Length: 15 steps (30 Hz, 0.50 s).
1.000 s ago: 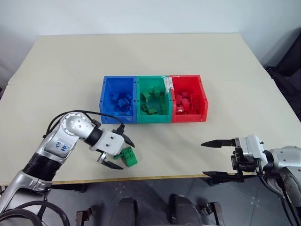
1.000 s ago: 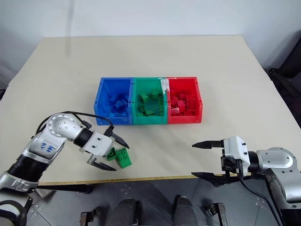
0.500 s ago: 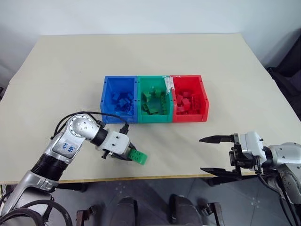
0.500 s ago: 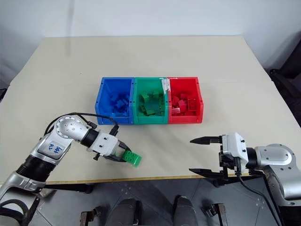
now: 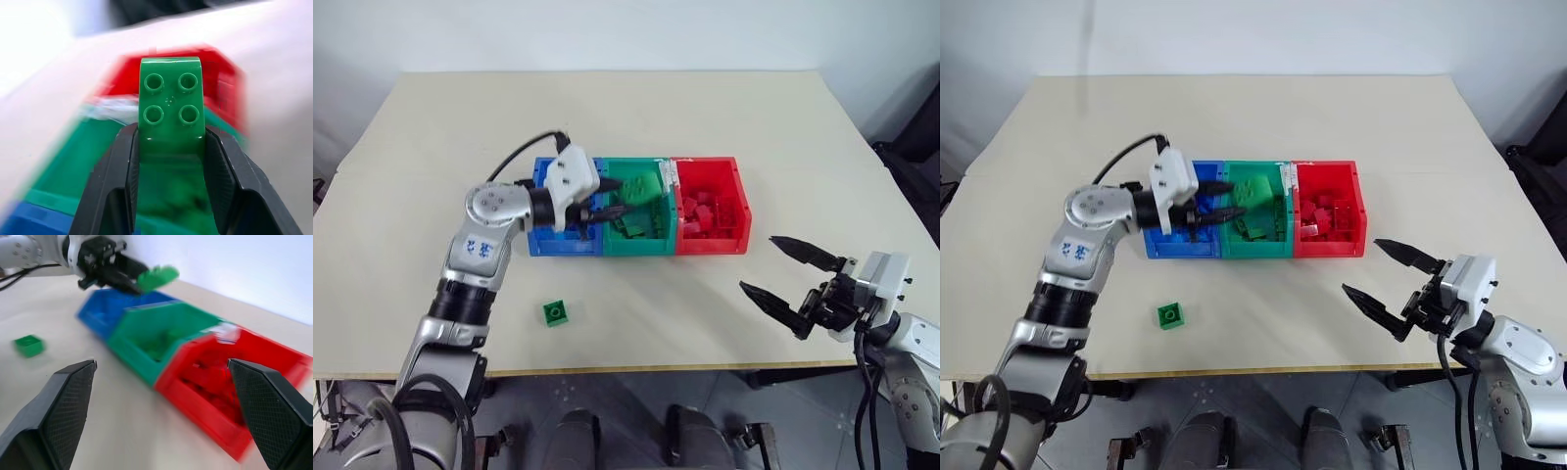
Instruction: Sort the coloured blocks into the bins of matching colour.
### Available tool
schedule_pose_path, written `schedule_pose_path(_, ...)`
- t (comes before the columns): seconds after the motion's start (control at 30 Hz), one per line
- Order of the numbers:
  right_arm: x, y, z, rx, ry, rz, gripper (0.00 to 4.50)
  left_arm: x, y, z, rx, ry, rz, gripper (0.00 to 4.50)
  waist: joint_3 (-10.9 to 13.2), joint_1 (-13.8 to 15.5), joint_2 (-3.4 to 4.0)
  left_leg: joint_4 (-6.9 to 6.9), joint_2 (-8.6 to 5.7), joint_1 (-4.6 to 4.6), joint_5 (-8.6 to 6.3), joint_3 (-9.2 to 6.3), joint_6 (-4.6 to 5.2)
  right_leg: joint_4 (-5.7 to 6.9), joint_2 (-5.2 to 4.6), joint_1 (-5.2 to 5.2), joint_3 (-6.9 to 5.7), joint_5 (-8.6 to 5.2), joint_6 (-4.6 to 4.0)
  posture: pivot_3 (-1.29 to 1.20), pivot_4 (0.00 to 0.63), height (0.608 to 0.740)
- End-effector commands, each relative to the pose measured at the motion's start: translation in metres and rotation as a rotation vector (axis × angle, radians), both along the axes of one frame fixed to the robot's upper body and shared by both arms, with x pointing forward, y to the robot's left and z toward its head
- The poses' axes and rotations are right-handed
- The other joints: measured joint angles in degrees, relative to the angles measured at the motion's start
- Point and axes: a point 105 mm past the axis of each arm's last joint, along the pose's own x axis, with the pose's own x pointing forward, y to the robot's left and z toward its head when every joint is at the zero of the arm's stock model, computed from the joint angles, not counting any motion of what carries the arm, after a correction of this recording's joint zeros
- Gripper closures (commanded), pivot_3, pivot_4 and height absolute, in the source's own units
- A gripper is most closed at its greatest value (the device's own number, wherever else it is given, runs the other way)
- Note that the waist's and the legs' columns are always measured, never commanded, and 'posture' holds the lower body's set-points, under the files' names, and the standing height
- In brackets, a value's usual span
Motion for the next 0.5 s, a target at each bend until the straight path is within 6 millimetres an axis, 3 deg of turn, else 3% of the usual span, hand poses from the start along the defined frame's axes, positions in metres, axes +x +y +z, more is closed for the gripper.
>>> schedule_pose_path(0.03, -0.005, -0.003, 0.009, -0.016, -0.048, -0.023, 0.0, 0.017, -0.005, 0.003, -0.027, 0.002, 0.044, 2.7, 0.0, 0.0, 0.0, -0.02, 0.0, 0.0, 0.0, 0.02, 0.0, -0.03, 0.0, 0.0, 0.0, 0.0, 0.0, 0.0, 0.15, 0.74)
schedule_pose_path(0.2, -0.006, 0.0, 0.009, -0.03, -0.041, -0.008, 0.0, 0.02, -0.012, 0.0, -0.036, 0.035, 0.016, 1.02, 0.0, -0.8, 0.0, -0.05, 0.0, -0.01, 0.0, 0.04, 0.0, -0.05, 0.0, -0.03, 0.0, 0.0, 0.0, 0.0, 0.15, 0.74)
schedule_pose_path(0.3, -0.002, 0.005, 0.01, -0.033, -0.034, 0.031, 0.0, 0.01, 0.001, 0.001, -0.049, 0.011, -0.007, 0.06, 0.0, -0.9, 0.0, -0.08, 0.01, -0.01, 0.0, 0.04, 0.0, -0.04, 0.0, -0.06, 0.01, 0.0, 0.0, 0.0, 0.15, 0.74)
schedule_pose_path(0.43, 0.004, 0.016, 0.007, -0.06, -0.01, 0.143, 0.0, -0.016, 0.033, 0.005, -0.076, -0.065, -0.028, 0.03, 0.0, -1.7, 0.01, -0.1, 0.03, 0.02, 0.0, 0.07, 0.0, -0.04, 0.0, -0.08, 0.03, 0.0, -0.01, 0.0, 0.15, 0.74)
schedule_pose_path(0.5, 0.007, 0.025, 0.001, -0.105, 0.014, 0.235, 0.0, -0.031, 0.062, -0.001, -0.068, -0.074, 0.015, 0.03, 0.0, -1.9, 0.01, -0.1, 0.04, 0.02, 0.0, 0.05, 0.0, -0.02, 0.0, -0.07, 0.03, -0.01, -0.02, 0.0, 0.15, 0.74)
